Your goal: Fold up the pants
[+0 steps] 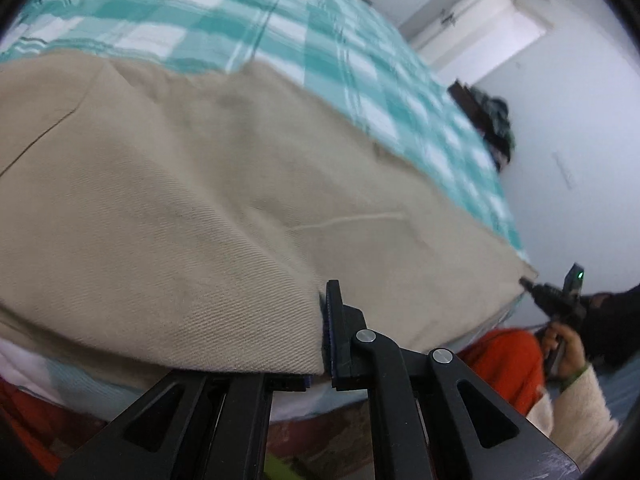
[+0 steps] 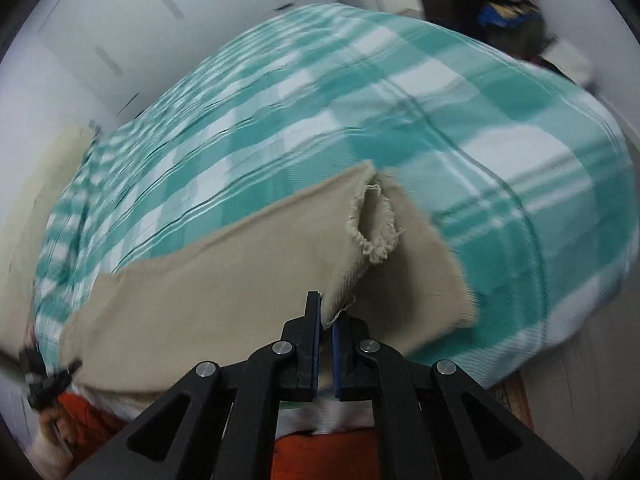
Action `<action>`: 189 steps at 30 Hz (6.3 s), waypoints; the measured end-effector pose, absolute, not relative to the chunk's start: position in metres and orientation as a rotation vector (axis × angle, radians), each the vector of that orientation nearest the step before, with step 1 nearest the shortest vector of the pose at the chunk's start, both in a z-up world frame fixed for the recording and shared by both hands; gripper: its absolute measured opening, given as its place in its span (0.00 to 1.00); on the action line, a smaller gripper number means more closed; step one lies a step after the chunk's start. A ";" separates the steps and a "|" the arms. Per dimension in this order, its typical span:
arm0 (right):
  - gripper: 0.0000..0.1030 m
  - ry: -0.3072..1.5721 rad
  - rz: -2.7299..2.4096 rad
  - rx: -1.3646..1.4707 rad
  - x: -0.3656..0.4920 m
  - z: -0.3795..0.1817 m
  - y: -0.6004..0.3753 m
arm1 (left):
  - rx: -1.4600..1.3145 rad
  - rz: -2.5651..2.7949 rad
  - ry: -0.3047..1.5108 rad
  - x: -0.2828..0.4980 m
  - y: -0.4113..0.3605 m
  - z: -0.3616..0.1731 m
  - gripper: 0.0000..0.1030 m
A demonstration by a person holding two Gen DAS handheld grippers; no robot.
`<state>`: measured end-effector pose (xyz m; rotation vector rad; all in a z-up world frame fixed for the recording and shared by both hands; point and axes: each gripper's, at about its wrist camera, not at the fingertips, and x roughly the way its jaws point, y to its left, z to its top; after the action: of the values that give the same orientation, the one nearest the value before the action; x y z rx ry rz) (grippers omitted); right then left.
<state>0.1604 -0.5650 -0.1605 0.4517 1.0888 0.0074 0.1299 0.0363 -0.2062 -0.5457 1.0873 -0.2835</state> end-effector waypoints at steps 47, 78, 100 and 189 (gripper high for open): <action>0.56 1.171 -0.020 0.426 0.186 -0.188 -0.546 | -0.252 0.088 1.063 0.132 0.103 -0.187 0.56; 0.56 1.182 -0.039 0.269 0.193 -0.186 -0.521 | 0.321 -0.538 1.101 0.178 -0.242 -0.194 0.68; 0.65 0.759 -0.050 1.040 0.080 -0.181 -0.623 | 0.316 -0.562 1.039 0.164 -0.242 -0.204 0.70; 0.42 1.229 0.412 0.202 0.256 -0.224 -0.230 | -0.141 -0.235 0.940 0.138 0.015 -0.202 0.74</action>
<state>0.2561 -0.2297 -0.2240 0.2019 1.2294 0.4118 0.1377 0.0150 -0.2023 -0.1414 0.9404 -0.2353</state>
